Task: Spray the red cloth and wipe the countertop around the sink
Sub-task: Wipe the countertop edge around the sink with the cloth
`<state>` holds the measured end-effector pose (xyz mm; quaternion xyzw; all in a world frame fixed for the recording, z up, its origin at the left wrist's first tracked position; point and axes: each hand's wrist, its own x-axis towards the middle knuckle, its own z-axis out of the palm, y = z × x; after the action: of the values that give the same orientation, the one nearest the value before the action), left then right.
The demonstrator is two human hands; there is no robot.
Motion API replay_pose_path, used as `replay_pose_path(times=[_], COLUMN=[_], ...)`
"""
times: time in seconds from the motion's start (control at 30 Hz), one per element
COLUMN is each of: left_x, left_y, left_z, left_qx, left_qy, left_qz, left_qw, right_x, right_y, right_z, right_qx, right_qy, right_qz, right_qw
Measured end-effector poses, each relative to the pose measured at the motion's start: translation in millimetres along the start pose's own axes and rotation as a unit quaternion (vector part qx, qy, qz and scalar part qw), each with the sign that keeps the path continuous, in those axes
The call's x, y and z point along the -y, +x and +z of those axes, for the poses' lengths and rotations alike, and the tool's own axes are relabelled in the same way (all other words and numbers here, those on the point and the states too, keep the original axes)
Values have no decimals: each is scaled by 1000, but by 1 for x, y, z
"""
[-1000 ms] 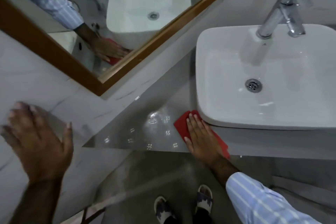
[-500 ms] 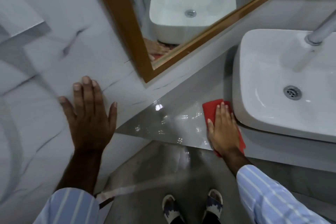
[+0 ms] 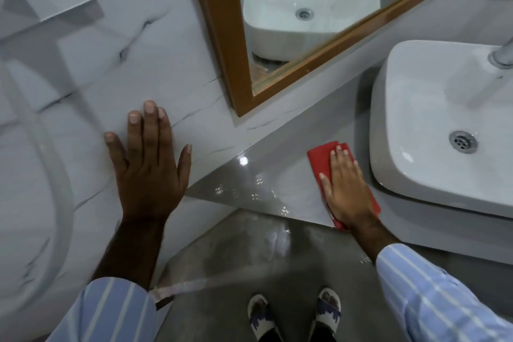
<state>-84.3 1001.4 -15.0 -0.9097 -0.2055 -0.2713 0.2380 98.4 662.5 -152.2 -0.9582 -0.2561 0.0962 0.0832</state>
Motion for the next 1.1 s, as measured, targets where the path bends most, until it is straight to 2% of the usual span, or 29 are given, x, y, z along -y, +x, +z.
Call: replay_pose_path(times=[0.1, 0.17, 0.3, 0.37, 0.4, 0.47, 0.53, 0.6, 0.67, 0.77, 0.83, 0.9, 0.97, 1.1], left_x=[-2, -2, 0, 0, 0, 0, -1, -2, -2, -2, 0, 1, 2, 1], left_y=[0, 1, 1, 1, 2, 2, 1, 0, 0, 1, 1, 1, 0, 1], left_z=[2, 2, 1, 1, 1, 1, 1, 2, 4, 5, 5, 5, 5, 4], left_qx=[-8, -9, -6, -12, -14, -17, -22, -25, -27, -25, -24, -25, -26, -29], left_qy=[8, 8, 12, 13, 12, 10, 9, 13, 15, 22, 25, 26, 28, 21], left_qz=[6, 7, 9, 11, 10, 5, 4, 9, 8, 8, 10, 13, 13, 8], left_qw=[1000, 1000, 1000, 1000, 1000, 1000, 1000, 1000, 999, 999, 999, 999, 999, 999], right_x=[34, 69, 119, 101, 86, 55, 45, 69, 111, 162, 174, 164, 141, 94], right_y=[36, 48, 9, -9, -12, -12, -3, 11, 21, 18, 7, 4, 9, 11], right_z=[-3, -1, 18, 21, 20, 14, 10, 9, 13, 23, 29, 30, 25, 14], right_qx=[-11, 1, 56, 67, 72, 66, 53, 24, 22, 40, 63, 85, 97, 83], right_qy=[9, 23, 2, -26, -32, -31, -25, -17, 15, 13, -51, -68, -39, -1], right_qz=[26, 2, -177, -250, -256, -218, -139, -68, -59, -183, -309, -385, -377, -225], right_qw=[1000, 1000, 983, 966, 963, 973, 988, 997, 998, 982, 948, 917, 921, 971])
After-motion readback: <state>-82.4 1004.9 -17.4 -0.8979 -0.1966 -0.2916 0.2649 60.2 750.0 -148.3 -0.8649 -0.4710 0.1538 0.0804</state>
